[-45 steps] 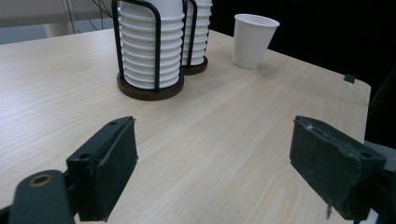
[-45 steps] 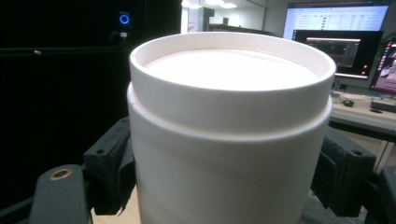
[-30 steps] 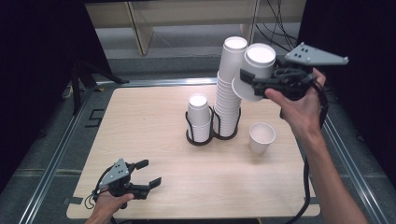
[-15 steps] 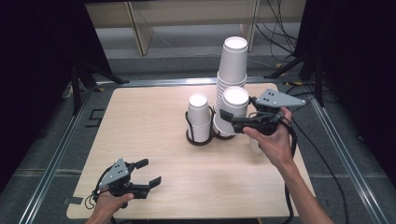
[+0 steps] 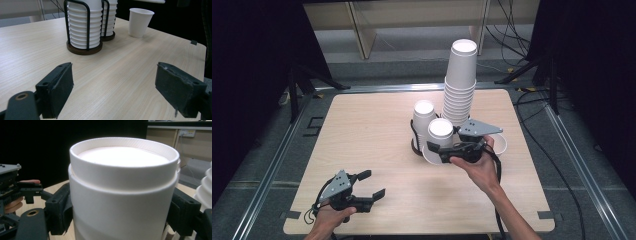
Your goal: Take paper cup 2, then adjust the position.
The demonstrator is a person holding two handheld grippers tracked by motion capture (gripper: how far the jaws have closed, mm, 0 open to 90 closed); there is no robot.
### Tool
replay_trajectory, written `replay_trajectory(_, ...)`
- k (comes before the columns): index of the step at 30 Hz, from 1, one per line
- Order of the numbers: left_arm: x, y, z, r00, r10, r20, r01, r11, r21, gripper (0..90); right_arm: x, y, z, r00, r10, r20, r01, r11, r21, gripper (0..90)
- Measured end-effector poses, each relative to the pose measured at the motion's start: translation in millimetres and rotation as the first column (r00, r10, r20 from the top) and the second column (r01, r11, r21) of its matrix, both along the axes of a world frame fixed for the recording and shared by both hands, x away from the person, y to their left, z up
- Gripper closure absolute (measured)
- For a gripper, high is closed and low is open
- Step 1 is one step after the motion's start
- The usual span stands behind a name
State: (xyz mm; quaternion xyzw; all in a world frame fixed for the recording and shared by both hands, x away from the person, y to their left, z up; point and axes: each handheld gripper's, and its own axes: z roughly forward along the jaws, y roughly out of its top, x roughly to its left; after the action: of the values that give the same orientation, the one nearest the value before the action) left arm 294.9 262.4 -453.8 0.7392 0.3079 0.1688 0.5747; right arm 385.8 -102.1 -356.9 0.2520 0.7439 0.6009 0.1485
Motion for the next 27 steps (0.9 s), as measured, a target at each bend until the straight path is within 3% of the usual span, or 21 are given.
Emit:
replay_trajectory(2, 0.1, 0.0, 0.2, 1.0, -0.002, 0.007, 0.002, 1.0, 0.001, 14.7, -0.8, 4.4, -8.4, 0.9994, 0.027, -0.024, -0.027, 1.0, 0.011, 21.2)
replay_trajectory(4, -0.4, -0.2, 0.1, 1.0, 0.001, 0.008, -0.001, 1.0, 0.002, 14.7, -2.5, 8.2, -16.6, 0.9993, 0.023, -0.03, -0.024, 1.0, -0.015, 21.1)
replay_trajectory(6, 0.3, -0.6, -0.8, 0.9998, -0.005, 0.021, 0.006, 0.9998, -0.017, 14.7, -1.9, 11.6, -23.4, 0.9987, 0.041, -0.032, -0.041, 0.999, -0.008, 21.1)
replay_trajectory(7, 0.2, 0.0, -0.3, 0.9997, -0.005, 0.023, 0.005, 0.9999, -0.011, 14.7, -1.8, 12.9, -26.4, 0.9988, 0.041, -0.026, -0.041, 0.999, -0.013, 21.1)
replay_trajectory(8, -0.7, 0.8, 0.7, 0.9999, 0.002, 0.015, -0.002, 1.0, 0.001, 14.7, -2.2, 15.6, -29.9, 0.997, 0.061, -0.048, -0.06, 0.998, 0.004, 21.1)
replay_trajectory(10, 0.6, 0.4, -0.2, 0.9996, -0.007, 0.026, 0.008, 0.9998, -0.02, 14.7, -2.8, 18.2, -34.7, 0.9968, 0.065, -0.045, -0.066, 0.998, -0.009, 21.1)
replay_trajectory(14, -0.5, 0.7, 0.6, 0.9999, -0.002, 0.012, 0.002, 1.0, 0.0, 14.7, -4.6, 22.6, -40.8, 0.9951, 0.081, -0.057, -0.083, 0.996, -0.025, 21.1)
replay_trajectory(15, 0.6, -0.4, -0.5, 0.9997, -0.011, 0.022, 0.012, 0.9997, -0.02, 14.7, -4.6, 23.6, -42.3, 0.9954, 0.081, -0.051, -0.083, 0.996, -0.03, 21.1)
replay_trajectory(17, 0.1, -1.1, -0.3, 0.9998, -0.007, 0.016, 0.007, 0.9996, -0.027, 14.7, -7.3, 25.1, -44.3, 0.9917, 0.093, -0.089, -0.096, 0.995, -0.026, 21.2)
replay_trajectory(18, -0.4, -0.6, 0.5, 0.9999, -0.002, 0.012, 0.002, 0.9999, -0.016, 14.7, -7.3, 24.8, -44.7, 0.9927, 0.092, -0.078, -0.095, 0.995, -0.036, 21.1)
replay_trajectory(19, -0.7, -0.1, 1.2, 1.0, 0.002, 0.009, -0.001, 1.0, -0.005, 14.7, -8.6, 26.1, -45.8, 0.991, 0.096, -0.094, -0.099, 0.995, -0.023, 21.1)
replay_trajectory(20, -0.5, -0.3, 1.1, 1.0, 0.001, 0.009, -0.001, 1.0, -0.007, 14.7, -7.8, 25.4, -46.3, 0.994, 0.092, -0.06, -0.094, 0.995, -0.035, 21.1)
replay_trajectory(23, 0.6, -1.2, 0.0, 0.9997, -0.012, 0.022, 0.013, 0.9998, -0.017, 14.7, -9.4, 25.0, -48.4, 0.994, 0.09, -0.062, -0.094, 0.994, -0.049, 21.1)
replay_trajectory(24, 0.4, -1.4, 0.0, 0.9997, -0.012, 0.022, 0.012, 0.9998, -0.019, 14.7, -10.3, 25.5, -49.0, 0.9924, 0.094, -0.079, -0.098, 0.994, -0.042, 21.1)
replay_trajectory(27, 0.4, -1.5, -0.1, 0.9996, -0.013, 0.025, 0.014, 0.9996, -0.025, 14.7, -9.6, 26.7, -50.9, 0.9913, 0.11, -0.072, -0.112, 0.993, -0.027, 21.1)
